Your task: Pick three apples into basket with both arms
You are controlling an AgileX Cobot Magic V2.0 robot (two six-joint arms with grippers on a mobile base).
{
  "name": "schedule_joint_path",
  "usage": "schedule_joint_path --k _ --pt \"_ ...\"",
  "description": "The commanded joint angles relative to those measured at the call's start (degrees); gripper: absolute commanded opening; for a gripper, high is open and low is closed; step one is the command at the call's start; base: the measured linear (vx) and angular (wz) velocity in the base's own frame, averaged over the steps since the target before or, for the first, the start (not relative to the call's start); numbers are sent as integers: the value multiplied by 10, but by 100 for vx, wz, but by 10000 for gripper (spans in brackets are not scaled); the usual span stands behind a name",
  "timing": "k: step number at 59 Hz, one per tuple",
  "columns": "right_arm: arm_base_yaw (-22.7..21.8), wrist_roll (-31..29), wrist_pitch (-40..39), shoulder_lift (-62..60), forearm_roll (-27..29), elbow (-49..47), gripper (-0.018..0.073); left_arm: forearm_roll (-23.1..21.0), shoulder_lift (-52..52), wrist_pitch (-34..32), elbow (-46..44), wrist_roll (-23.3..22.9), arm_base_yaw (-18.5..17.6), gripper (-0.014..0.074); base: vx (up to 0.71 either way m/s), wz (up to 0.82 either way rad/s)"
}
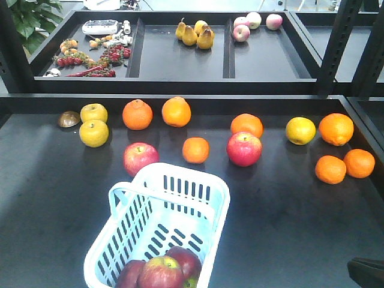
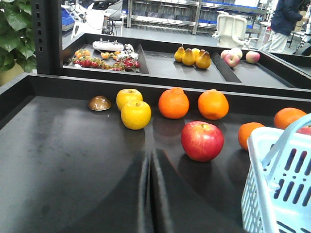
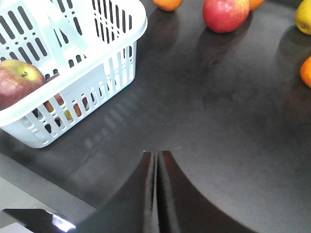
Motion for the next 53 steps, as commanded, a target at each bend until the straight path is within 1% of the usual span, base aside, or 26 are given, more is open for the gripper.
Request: schedule_joint_path --k 1,53 --pt "-2 -1 -30 2 -16 -16 -4 4 -3 -36 -14 -7 1 -7 0 0" --pt "-2 -1 -28 2 -16 -16 -4 4 -2 -34 -14 -7 1 -6 0 0"
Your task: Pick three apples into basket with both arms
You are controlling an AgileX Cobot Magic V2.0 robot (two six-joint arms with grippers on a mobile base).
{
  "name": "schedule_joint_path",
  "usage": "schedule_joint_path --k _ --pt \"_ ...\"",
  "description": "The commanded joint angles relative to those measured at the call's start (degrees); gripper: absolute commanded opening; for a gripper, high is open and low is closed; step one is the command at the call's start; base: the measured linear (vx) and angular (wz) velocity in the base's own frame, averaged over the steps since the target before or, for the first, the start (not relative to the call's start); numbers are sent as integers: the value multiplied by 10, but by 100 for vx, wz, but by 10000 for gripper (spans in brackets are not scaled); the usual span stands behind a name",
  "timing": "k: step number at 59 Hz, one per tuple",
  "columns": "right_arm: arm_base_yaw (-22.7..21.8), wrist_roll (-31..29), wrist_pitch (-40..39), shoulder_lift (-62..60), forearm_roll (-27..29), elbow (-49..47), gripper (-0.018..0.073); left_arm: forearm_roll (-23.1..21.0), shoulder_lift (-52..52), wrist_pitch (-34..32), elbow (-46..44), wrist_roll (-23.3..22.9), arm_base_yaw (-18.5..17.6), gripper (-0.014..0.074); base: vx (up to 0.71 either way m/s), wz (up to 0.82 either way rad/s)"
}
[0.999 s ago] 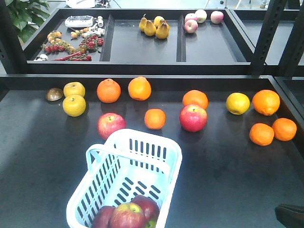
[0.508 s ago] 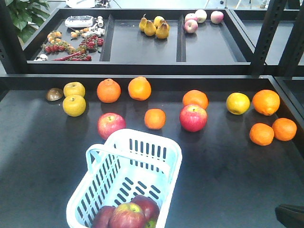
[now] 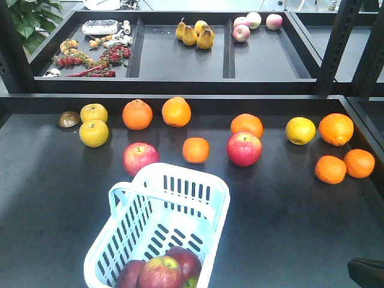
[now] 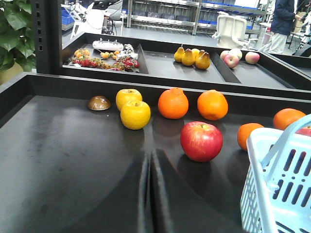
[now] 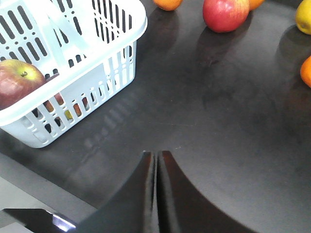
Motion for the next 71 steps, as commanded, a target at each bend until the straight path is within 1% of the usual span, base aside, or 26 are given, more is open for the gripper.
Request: schedule_joint_path --k 1,28,30,32,35,38,40,43,47,52,56,60,62,65,71 --pt "-2 -1 -28 2 -16 -16 -4 4 -2 -34 -14 -6 0 -6 0 0" --pt "-2 -1 -28 2 -16 -16 -4 3 -2 -33 -14 -6 0 -6 0 0" --pt "-2 -1 -28 2 -16 -16 -4 -5 -2 -31 -14 -6 0 -6 0 0" --pt "-2 -1 -28 2 -16 -16 -4 -25 -2 -32 -15 -6 0 -6 0 0" --pt "-2 -1 -28 2 -16 -16 -4 -77 -2 -40 -23 -5 0 -6 0 0" --pt "-2 -1 -28 2 -16 -16 -4 -124 -2 -49 -26 5 0 -6 0 0" --pt "-2 -1 -29 2 -16 -16 -4 -158 -2 -51 -26 31 1 -6 0 0" --pt "-2 -1 -29 2 -16 -16 -4 -187 -2 -51 -24 78 1 -6 0 0" --pt "-2 -1 -29 2 -16 -16 -4 -232 -2 -44 -18 164 8 -6 0 0" --pt "-2 -1 -29 2 -16 -16 -4 -302 -2 -34 -14 277 29 -6 0 0" --pt "-2 -1 -29 2 -16 -16 -4 -349 -4 -38 -14 342 51 -6 0 0" --pt "-2 -1 -28 2 -16 -16 -4 -383 -8 -49 -14 382 78 -6 0 0" --pt "-2 -1 -28 2 -16 -16 -4 -393 -8 -58 -14 392 92 -6 0 0" --pt "-2 -1 -28 2 -16 -16 -4 -405 -8 -74 -14 398 111 -6 0 0" --pt "-2 -1 -28 2 -16 -16 -4 -404 -8 -87 -14 398 138 -6 0 0"
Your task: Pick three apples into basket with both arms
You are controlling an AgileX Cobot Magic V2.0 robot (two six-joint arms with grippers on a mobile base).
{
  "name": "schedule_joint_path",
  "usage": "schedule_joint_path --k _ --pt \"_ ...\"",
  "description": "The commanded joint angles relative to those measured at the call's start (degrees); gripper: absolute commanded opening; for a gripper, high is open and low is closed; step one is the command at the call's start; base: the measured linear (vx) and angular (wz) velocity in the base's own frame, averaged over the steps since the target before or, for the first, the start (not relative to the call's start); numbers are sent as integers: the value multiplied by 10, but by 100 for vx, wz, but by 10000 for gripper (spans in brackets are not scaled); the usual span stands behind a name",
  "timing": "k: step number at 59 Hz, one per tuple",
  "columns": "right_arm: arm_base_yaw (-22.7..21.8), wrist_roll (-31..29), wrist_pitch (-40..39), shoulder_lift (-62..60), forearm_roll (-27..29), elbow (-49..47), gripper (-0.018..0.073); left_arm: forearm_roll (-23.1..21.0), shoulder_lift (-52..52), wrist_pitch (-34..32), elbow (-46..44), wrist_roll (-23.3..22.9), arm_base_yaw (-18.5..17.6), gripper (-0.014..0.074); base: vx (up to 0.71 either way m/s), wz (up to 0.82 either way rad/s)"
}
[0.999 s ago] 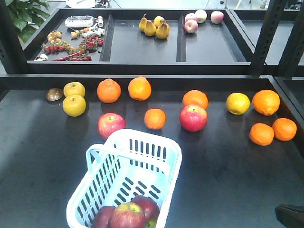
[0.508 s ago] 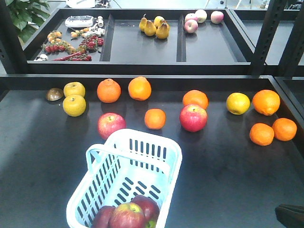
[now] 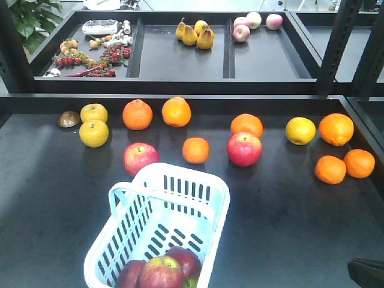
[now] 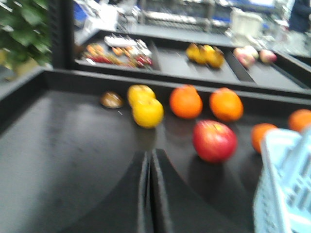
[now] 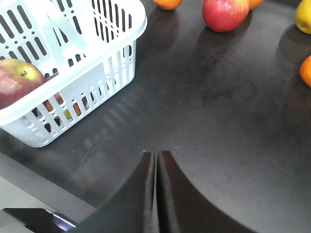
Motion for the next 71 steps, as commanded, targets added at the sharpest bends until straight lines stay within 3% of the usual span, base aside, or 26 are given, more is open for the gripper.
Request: schedule_joint_path --k 1,71 --pt "-2 -1 -29 2 -16 -16 -4 -11 -8 -59 -14 11 22 -6 0 0" --pt "-2 -1 -26 2 -16 -16 -4 -12 -8 -77 -14 10 25 -6 0 0"
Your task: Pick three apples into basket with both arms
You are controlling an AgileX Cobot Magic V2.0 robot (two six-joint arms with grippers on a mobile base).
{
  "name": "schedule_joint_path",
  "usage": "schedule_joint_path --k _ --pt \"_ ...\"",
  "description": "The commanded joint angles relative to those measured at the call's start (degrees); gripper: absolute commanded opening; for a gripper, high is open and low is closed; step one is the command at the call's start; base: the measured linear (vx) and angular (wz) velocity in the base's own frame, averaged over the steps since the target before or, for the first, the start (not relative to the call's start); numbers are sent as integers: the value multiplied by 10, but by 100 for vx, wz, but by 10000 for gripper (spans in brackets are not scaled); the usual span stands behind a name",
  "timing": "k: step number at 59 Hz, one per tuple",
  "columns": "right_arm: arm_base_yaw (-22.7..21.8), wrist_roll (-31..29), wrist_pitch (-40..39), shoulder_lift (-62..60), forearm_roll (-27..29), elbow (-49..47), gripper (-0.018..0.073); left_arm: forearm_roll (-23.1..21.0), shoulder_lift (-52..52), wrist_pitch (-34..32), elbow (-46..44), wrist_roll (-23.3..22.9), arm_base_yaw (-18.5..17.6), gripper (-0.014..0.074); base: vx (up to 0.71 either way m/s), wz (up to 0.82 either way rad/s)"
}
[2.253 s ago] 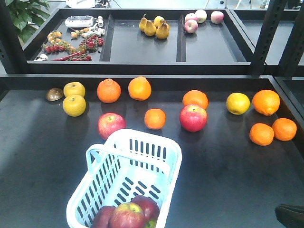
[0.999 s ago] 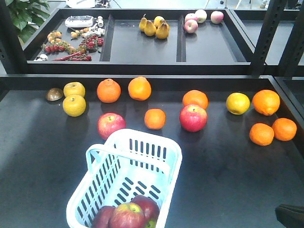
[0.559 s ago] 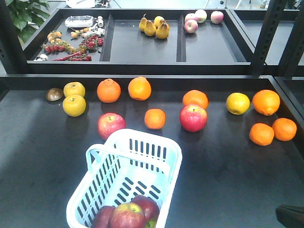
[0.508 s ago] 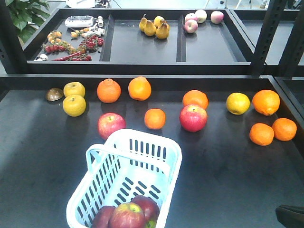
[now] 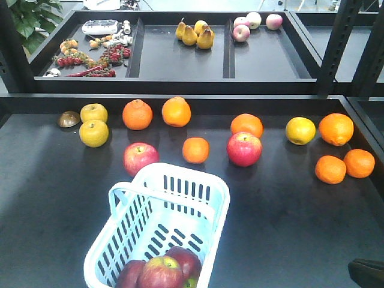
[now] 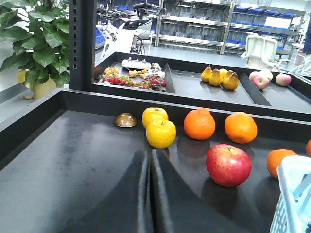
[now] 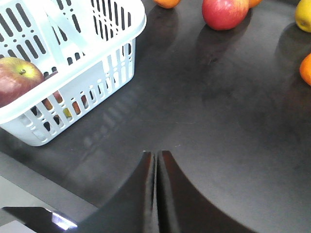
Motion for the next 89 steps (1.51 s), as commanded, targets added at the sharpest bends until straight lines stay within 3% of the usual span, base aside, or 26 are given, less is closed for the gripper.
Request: schedule_joint_path --k 1,27,35,44,58,66,75,82,89 --pt "-2 -1 -29 2 -16 -16 -4 -7 -8 -44 -14 0 1 -6 0 0" --pt "-3 -1 -27 -3 4 -13 -4 -7 -8 -44 -14 0 1 -6 0 0" --pt "-9 -1 -105 -39 10 23 -4 -7 -8 -44 -14 0 1 -6 0 0" --pt "-98 9 -194 -102 78 102 -4 -7 -8 -44 -14 0 1 -6 0 0" --pt "-263 9 -201 -221 120 178 -4 -7 -8 -44 -14 0 1 -6 0 0" --pt "-323 9 -236 -296 157 225 -4 -7 -8 -44 -14 0 1 -6 0 0" --pt "-368 8 -368 -298 213 287 -4 -7 -7 -44 -15 0 1 -6 0 0" --pt "-400 -2 -402 -300 204 286 -4 -7 -7 -44 -15 0 1 -6 0 0" --pt "-423 -1 -434 -300 140 286 -4 -7 -7 -44 -15 0 1 -6 0 0"
